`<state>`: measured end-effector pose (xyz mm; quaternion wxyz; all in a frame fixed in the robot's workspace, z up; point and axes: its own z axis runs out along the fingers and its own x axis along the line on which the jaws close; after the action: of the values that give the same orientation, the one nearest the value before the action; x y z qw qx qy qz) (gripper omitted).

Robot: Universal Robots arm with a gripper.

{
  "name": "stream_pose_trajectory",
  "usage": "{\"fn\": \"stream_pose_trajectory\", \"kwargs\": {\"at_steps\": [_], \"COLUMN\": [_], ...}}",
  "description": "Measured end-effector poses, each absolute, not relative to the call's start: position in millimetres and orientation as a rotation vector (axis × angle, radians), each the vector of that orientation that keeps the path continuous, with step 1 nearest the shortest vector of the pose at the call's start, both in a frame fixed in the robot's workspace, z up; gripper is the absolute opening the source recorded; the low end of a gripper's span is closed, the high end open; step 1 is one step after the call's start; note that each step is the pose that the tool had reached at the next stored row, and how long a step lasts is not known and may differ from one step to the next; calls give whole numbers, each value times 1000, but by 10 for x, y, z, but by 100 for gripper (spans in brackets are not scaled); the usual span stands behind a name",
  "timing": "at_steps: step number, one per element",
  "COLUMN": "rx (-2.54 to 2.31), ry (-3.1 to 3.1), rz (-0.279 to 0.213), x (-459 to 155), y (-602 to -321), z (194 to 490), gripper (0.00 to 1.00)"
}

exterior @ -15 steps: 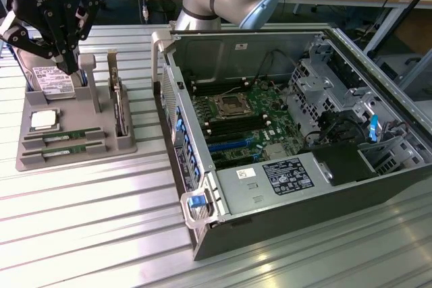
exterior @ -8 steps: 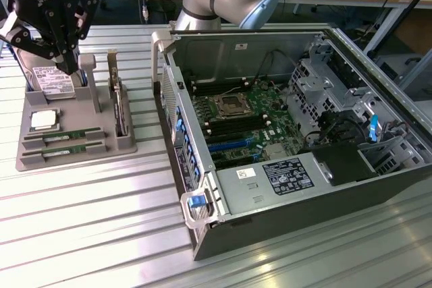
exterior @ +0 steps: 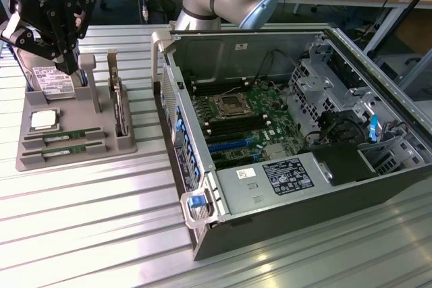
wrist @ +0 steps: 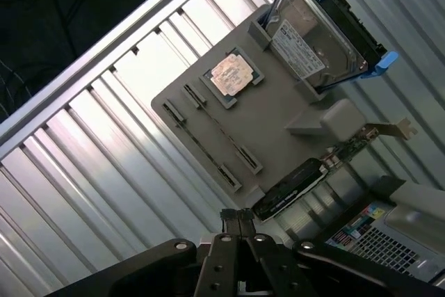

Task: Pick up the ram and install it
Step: 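Pick up the ram and move it above insertion slot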

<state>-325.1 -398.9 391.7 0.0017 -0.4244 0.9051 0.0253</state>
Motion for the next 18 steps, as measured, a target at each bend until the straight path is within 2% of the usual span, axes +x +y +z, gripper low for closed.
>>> {"fn": "stream_pose_trajectory", "kwargs": {"at_steps": [18], "rx": [-1523], "ry": [2747], "rz": [80], "x": [-3251], "y": [-3989], "z": [3917], "gripper": [11]}}
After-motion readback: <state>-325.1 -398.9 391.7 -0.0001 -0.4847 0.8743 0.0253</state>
